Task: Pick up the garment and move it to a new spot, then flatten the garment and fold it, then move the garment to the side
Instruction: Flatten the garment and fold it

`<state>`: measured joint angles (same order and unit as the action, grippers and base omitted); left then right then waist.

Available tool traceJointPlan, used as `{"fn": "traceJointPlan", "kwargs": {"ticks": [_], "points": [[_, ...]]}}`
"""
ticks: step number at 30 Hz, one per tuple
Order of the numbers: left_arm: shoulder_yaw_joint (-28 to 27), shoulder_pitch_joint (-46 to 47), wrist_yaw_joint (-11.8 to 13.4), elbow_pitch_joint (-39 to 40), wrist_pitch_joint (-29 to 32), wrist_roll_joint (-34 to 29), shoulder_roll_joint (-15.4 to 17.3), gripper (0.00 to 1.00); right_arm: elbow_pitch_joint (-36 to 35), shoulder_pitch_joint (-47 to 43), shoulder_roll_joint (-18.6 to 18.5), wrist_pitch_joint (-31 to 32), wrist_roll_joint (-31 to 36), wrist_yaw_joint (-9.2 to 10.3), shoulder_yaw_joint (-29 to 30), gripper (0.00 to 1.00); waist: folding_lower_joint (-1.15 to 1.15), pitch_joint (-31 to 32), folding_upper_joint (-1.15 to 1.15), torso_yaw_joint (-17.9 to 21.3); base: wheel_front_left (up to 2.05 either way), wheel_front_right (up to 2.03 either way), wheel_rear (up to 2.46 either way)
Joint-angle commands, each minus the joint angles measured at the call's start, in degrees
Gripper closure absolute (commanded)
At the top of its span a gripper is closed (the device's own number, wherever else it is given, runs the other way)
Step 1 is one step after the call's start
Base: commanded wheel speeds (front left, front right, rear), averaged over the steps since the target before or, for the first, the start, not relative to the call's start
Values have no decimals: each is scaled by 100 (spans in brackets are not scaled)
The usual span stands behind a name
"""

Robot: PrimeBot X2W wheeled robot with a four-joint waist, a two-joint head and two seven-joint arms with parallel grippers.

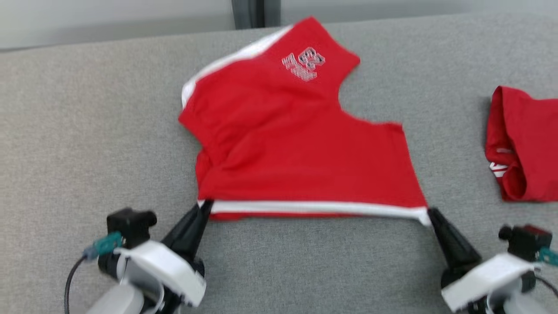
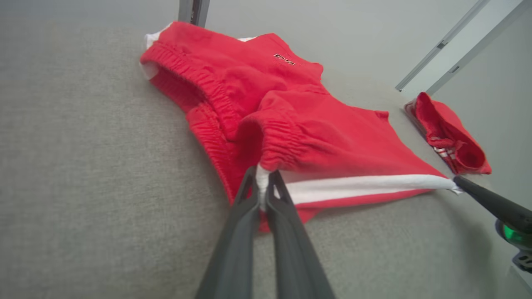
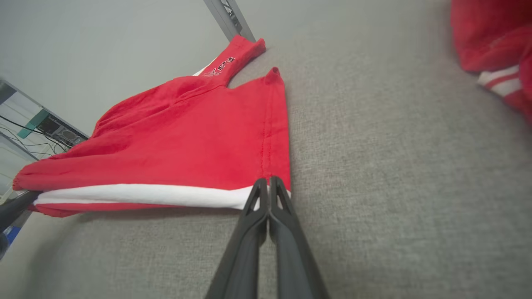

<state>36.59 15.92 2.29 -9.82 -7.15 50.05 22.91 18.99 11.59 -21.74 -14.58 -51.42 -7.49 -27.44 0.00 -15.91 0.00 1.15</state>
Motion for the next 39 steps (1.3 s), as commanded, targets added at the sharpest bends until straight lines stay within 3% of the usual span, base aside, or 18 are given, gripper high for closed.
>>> {"fn": "traceJointPlan", "kwargs": {"ticks": [1, 12, 22, 30, 34, 39], "points": [[-24, -240, 165, 330, 111, 70, 145, 100, -144, -240, -82, 58, 19, 0, 104, 100, 0, 199, 0, 8, 0, 0, 0], [-137, -1787, 1287, 2595, 767, 337, 995, 100, -1720, -2037, -79, 1263, 591, 0, 1080, 100, 0, 481, 0, -6, 0, 0, 0], [-198, -2049, 1576, 3170, 900, 346, 1205, 100, -2891, -2831, 466, 2136, 1161, 0, 2071, 100, 0, 542, 0, -83, 0, 0, 0], [-189, -1752, 1518, 2995, 836, 284, 1055, 100, -3189, -2215, 668, 2199, 1360, 0, 2389, 100, 0, 493, 0, -138, 0, 0, 0], [-209, -1278, 1319, 2795, 779, 242, 858, 100, -3014, -1335, 519, 2139, 1317, -1, 2203, 100, 0, 221, 0, -286, 0, 0, 0], [-299, -517, 949, 2277, 620, 328, 465, 100, -2356, 147, 20, 2002, 1213, -1, 1779, 100, 0, -298, 0, -581, 0, 0, 0]]}}
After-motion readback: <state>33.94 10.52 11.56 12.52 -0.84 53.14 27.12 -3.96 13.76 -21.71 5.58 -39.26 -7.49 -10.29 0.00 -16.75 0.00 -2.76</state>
